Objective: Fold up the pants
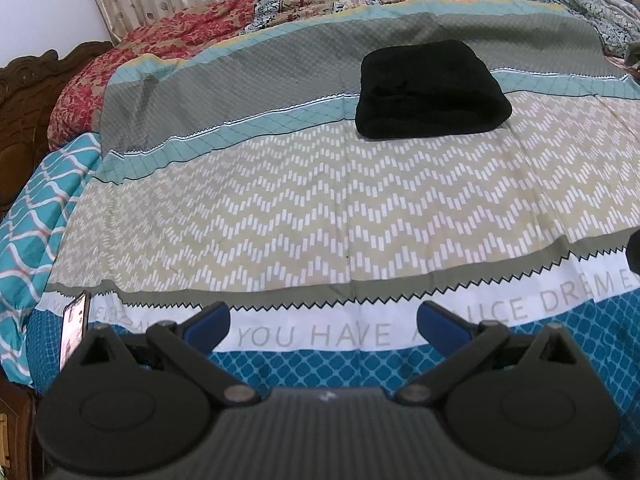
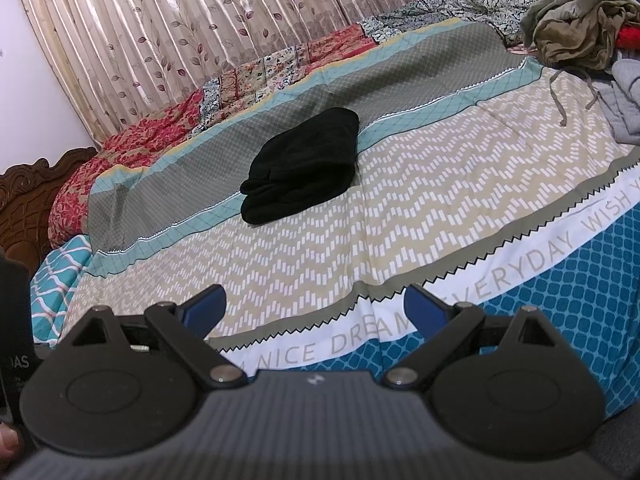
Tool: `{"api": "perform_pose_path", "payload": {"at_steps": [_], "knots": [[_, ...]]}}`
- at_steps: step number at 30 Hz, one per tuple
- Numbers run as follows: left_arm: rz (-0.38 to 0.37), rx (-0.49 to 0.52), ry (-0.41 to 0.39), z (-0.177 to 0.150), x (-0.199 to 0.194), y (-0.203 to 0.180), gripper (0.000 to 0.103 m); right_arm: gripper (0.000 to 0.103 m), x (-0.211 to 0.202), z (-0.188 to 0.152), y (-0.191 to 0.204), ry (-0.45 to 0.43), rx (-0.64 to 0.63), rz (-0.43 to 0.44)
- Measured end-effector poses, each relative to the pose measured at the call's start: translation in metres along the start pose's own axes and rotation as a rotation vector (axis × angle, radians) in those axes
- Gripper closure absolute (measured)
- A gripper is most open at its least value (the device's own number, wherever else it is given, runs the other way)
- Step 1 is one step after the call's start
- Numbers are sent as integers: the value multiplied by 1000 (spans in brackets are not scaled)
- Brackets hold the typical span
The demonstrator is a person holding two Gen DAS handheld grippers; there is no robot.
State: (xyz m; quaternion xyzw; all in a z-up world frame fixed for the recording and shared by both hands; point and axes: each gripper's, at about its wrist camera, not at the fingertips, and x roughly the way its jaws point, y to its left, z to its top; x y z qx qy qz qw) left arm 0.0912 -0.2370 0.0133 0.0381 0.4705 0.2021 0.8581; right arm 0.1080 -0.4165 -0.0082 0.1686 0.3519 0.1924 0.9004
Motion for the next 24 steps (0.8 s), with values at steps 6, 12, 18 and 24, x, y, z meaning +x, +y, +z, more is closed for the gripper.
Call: {"api": "perform_pose_path", "payload": {"at_steps": [6, 12, 18, 24], "knots": [[-7, 5, 4, 0, 0, -2, 0, 6, 0, 0, 0, -1, 1, 0], [-24, 12, 9, -1, -1, -4, 0, 6, 0, 0, 0, 1, 5, 0], [-40, 20, 13, -2, -1, -8, 0, 6, 2, 1, -4, 3, 9, 0], [-41, 20, 16, -2, -1, -9, 0, 6, 3, -1, -5, 5, 15, -1]]}}
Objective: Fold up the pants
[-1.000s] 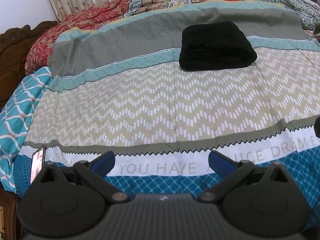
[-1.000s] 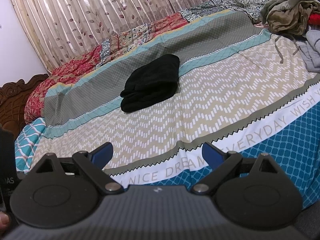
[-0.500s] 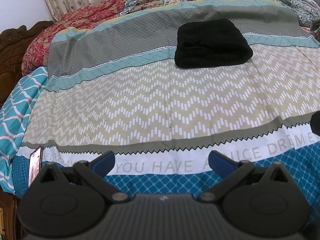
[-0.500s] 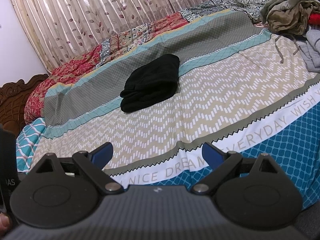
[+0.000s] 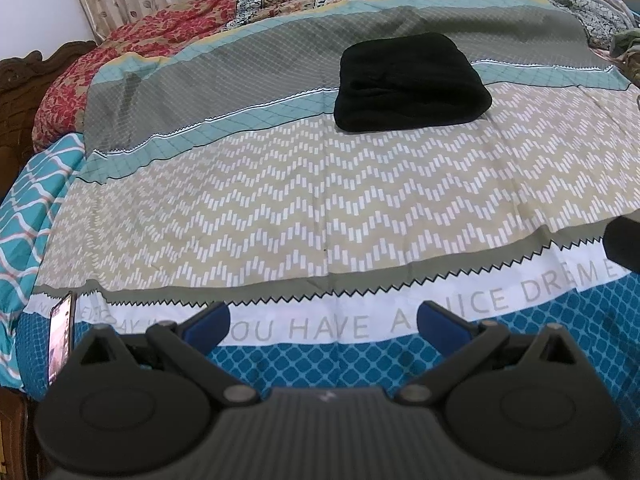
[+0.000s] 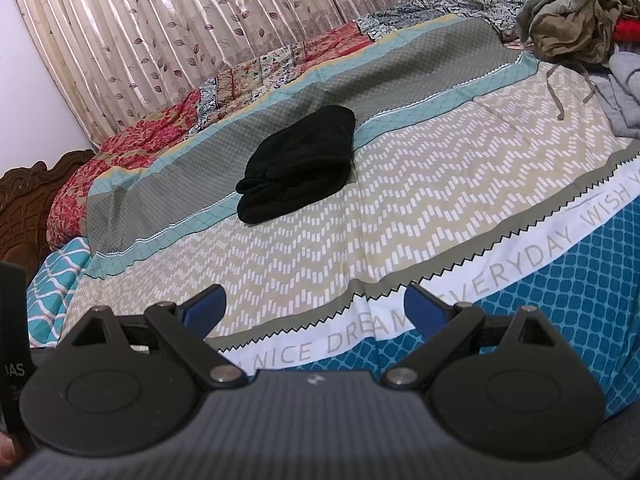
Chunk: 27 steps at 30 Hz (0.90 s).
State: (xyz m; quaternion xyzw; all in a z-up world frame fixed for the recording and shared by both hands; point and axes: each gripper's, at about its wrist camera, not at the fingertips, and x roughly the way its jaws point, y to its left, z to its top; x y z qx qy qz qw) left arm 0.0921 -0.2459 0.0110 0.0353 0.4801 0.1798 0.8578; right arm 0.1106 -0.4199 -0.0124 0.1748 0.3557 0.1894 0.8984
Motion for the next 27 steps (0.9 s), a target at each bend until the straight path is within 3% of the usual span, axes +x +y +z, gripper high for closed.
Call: {"api": "perform_pose_path", "payload": {"at_steps": [27], "knots": [[-2, 4, 37, 10, 19, -8, 0, 6, 14, 1, -7, 18, 19, -16]]}}
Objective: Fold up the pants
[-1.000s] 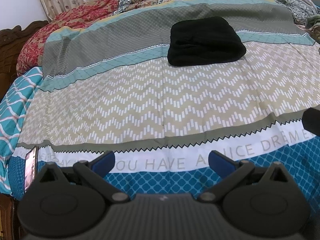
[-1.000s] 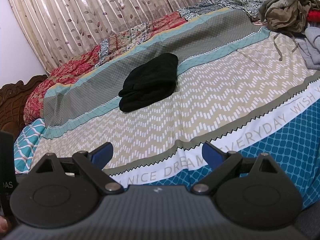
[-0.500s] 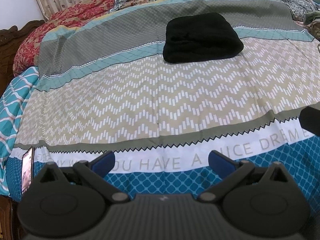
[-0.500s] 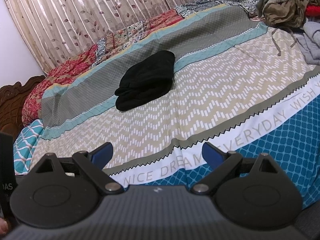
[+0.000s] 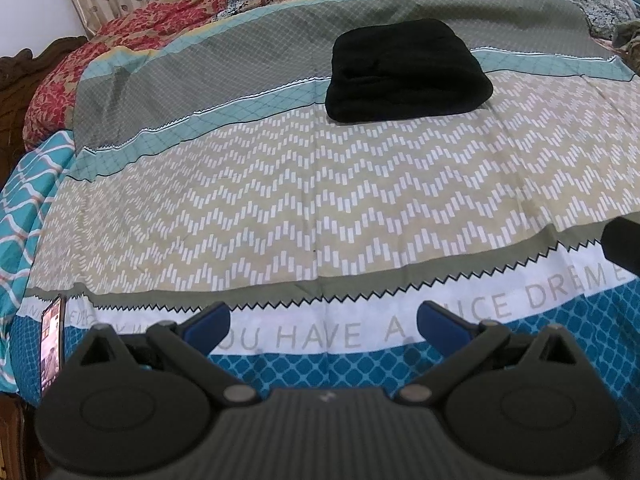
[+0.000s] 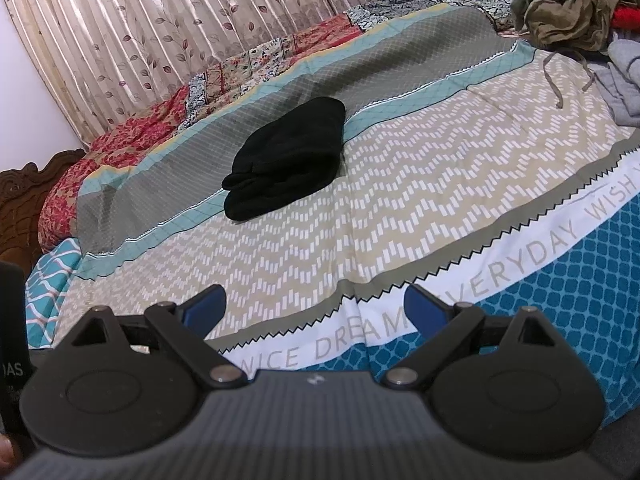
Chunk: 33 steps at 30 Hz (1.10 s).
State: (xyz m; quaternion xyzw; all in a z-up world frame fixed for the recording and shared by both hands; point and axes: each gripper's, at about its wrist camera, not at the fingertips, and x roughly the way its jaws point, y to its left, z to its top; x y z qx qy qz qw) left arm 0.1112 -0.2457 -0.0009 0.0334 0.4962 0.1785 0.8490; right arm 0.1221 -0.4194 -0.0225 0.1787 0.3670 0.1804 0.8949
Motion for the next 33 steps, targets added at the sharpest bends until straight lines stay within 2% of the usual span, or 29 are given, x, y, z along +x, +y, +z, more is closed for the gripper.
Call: {"api": "perform_pose_path", "payload": {"at_steps": [14, 22, 33], "knots": [[12, -15, -12, 6, -4, 6, 0, 6, 5, 7, 10, -22, -44, 27], [-21, -11, -45, 8, -21, 2, 0, 6, -8, 10, 10, -73, -58, 17], [-49, -21, -83, 6, -39, 1, 0, 6, -19, 9, 10, -98, -63, 15]]}}
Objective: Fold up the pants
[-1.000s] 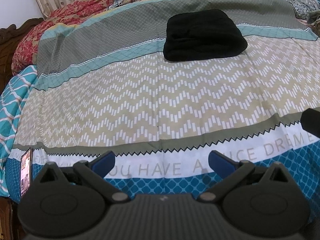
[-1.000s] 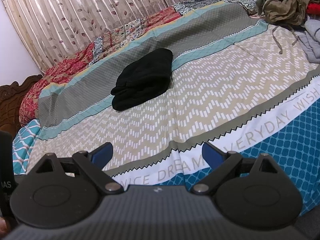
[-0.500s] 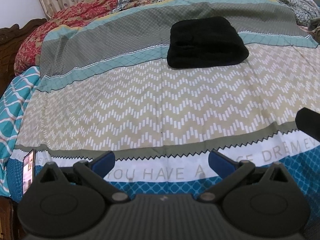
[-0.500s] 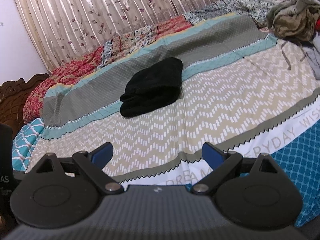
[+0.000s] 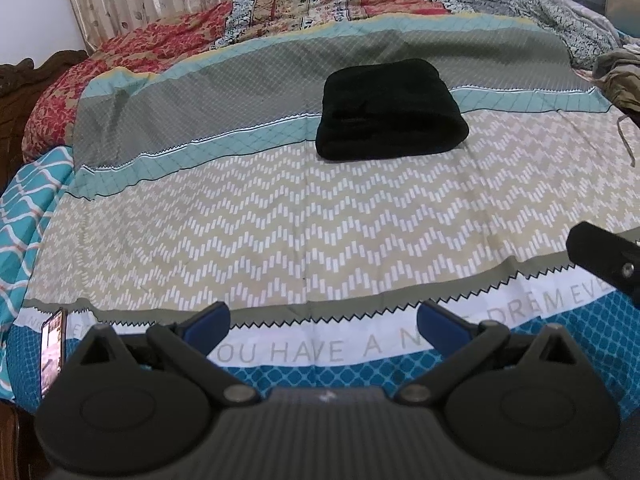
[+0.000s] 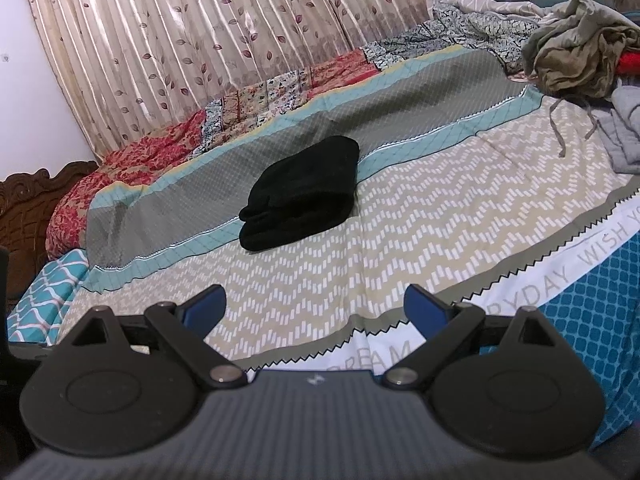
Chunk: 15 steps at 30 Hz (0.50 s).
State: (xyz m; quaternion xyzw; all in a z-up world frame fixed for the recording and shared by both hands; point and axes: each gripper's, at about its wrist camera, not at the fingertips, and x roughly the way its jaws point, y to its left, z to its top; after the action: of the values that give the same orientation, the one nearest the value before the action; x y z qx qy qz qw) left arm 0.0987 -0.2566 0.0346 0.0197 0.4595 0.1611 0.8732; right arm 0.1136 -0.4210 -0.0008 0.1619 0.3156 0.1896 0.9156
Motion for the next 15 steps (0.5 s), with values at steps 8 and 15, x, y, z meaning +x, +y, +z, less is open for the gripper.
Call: {"api": "perform_pose_path", "payload": {"at_steps": [8, 15], "knots": [[-10, -16, -12, -4, -6, 3, 0, 6, -5, -2, 4, -10, -13, 4], [-43, -15, -46, -9, -12, 2, 0, 6, -9, -5, 5, -15, -21, -1]]}}
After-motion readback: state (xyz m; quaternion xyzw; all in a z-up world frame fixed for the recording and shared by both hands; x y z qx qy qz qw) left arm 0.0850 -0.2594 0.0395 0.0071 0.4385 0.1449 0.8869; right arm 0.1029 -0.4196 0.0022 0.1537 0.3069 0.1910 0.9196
